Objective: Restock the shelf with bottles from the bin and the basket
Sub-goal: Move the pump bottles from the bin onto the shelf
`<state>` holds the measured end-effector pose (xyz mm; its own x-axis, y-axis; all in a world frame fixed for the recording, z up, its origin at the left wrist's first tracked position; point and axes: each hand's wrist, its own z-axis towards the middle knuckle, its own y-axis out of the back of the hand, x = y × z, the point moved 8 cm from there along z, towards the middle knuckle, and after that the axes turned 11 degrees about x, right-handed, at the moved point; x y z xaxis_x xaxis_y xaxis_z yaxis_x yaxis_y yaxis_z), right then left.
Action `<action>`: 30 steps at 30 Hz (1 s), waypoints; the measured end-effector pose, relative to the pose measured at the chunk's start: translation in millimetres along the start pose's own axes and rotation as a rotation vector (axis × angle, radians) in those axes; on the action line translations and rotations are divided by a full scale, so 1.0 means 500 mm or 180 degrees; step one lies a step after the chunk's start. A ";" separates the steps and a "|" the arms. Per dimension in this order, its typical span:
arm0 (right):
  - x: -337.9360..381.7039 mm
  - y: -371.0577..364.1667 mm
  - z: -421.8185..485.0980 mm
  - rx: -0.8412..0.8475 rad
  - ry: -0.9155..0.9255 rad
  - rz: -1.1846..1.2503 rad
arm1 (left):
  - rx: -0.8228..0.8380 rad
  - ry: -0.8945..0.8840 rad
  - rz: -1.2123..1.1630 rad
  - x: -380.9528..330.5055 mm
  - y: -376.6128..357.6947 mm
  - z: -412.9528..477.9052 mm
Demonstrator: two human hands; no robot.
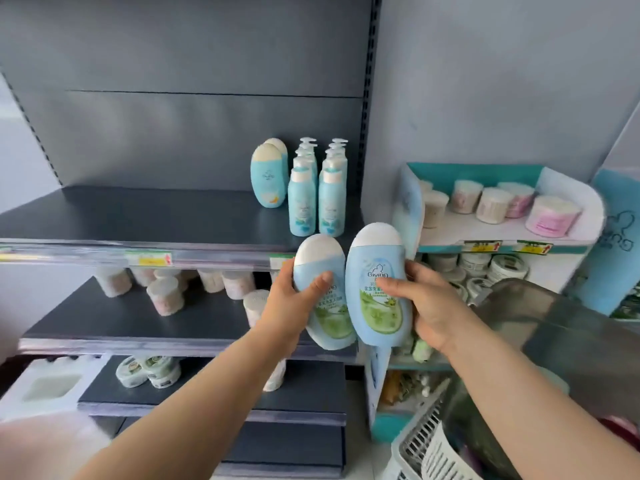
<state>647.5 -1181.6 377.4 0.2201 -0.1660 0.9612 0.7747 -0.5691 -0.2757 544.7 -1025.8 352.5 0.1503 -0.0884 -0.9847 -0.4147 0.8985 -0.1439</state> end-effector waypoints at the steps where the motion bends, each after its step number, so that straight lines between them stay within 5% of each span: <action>1: 0.002 -0.023 0.020 0.0040 0.0032 0.0032 | 0.0014 -0.0008 0.0031 -0.017 0.034 0.004; 16: 0.019 -0.300 0.370 -0.0142 0.0826 -0.0530 | -0.0144 -0.0468 0.0747 -0.221 0.489 0.179; 30: -0.051 -0.327 0.603 -0.0154 0.0687 -0.0788 | -0.0412 -0.0269 0.1253 -0.187 0.621 0.433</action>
<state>694.0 -841.3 398.9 -0.1060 -0.1817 0.9776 0.7588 -0.6502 -0.0385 596.0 -645.2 421.4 0.0288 0.2913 -0.9562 -0.5636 0.7948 0.2251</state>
